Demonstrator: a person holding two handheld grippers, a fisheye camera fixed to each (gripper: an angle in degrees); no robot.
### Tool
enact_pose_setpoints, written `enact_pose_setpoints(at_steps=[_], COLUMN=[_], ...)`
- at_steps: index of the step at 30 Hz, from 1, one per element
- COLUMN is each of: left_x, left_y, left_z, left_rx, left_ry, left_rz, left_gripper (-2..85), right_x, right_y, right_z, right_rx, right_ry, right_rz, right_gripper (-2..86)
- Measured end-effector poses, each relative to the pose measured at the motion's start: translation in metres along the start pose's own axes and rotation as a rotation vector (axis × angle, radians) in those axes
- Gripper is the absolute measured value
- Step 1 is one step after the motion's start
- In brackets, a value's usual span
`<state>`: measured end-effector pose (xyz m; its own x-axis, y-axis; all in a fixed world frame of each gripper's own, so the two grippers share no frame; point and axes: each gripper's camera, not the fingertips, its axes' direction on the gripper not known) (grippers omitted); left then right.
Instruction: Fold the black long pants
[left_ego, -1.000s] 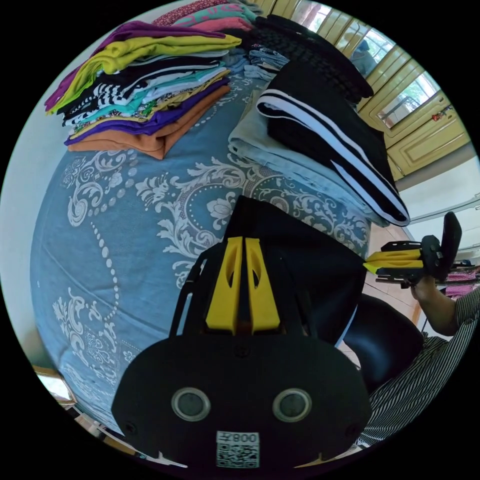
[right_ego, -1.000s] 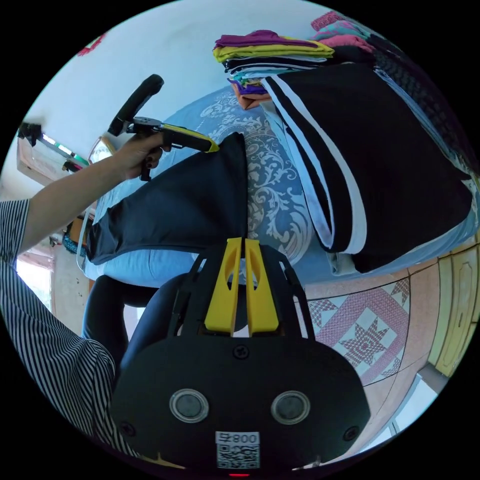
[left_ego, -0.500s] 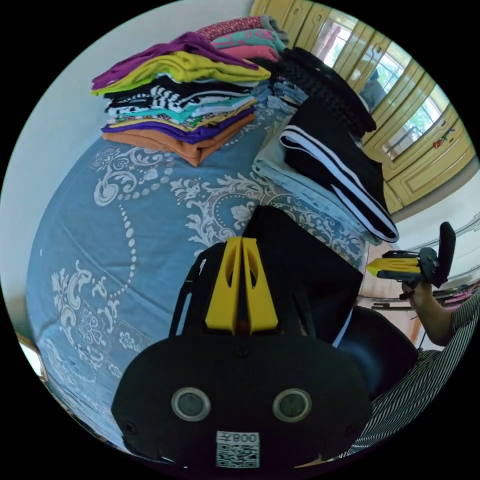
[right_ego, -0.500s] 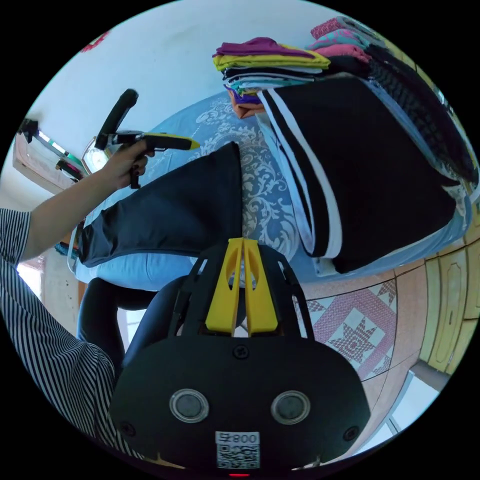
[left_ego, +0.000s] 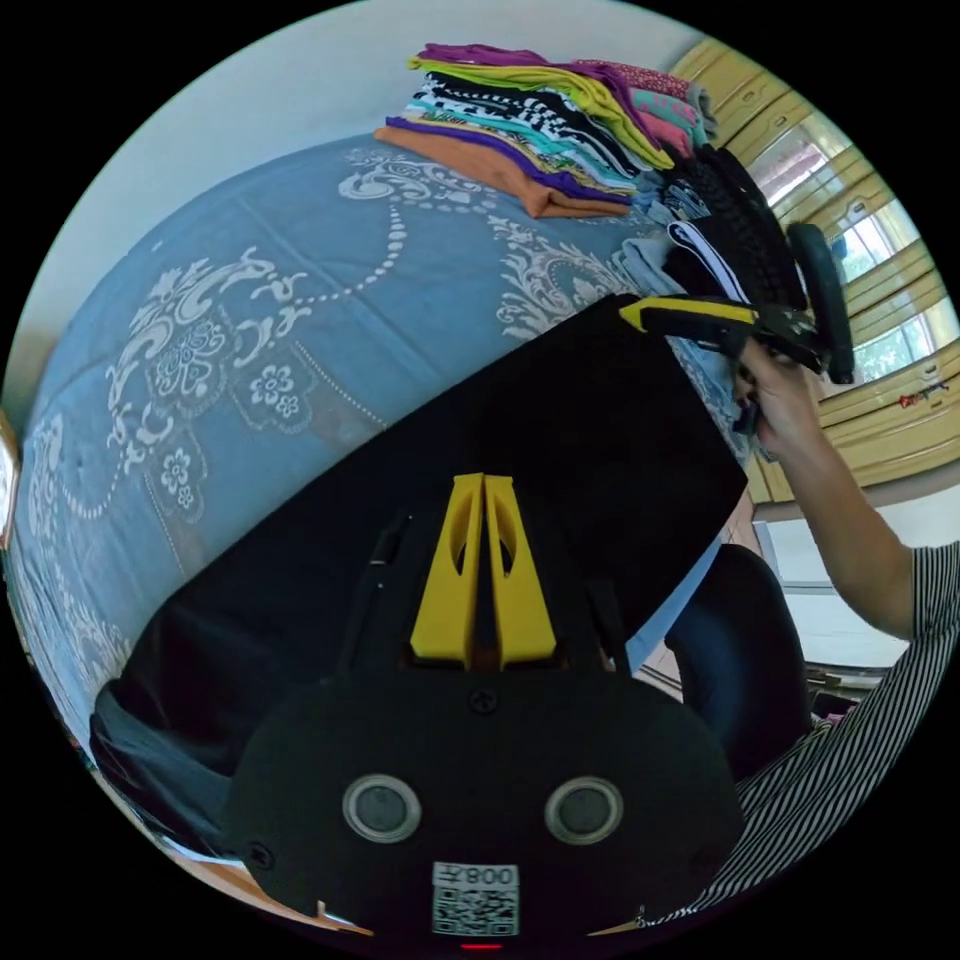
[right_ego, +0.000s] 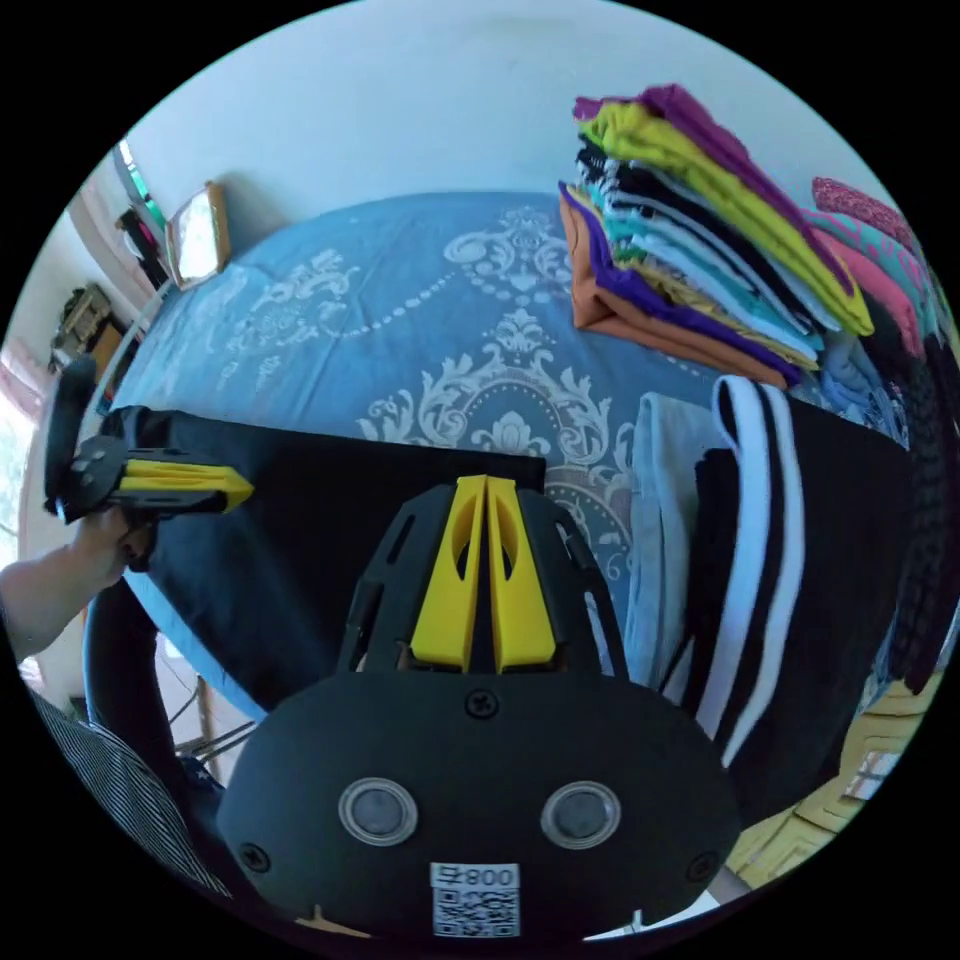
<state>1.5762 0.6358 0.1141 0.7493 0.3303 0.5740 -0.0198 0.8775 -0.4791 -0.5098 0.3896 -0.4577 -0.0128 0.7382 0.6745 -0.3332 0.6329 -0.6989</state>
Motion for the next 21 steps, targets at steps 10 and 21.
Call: enact_pose_setpoints(at_steps=[10, 21], left_x=[-0.089, -0.259], left_y=[0.112, 0.29], left_z=[0.046, 0.074], left_rx=[0.15, 0.246], left_ry=[0.027, -0.198], left_rz=[-0.114, -0.626], left_gripper=[0.5, 0.3], right_x=[-0.062, -0.326], right_y=[-0.048, -0.117], right_z=[0.012, 0.021], right_rx=[0.016, 0.03], right_ry=[-0.032, -0.457], right_rz=[0.035, -0.35], right_gripper=[0.0, 0.1])
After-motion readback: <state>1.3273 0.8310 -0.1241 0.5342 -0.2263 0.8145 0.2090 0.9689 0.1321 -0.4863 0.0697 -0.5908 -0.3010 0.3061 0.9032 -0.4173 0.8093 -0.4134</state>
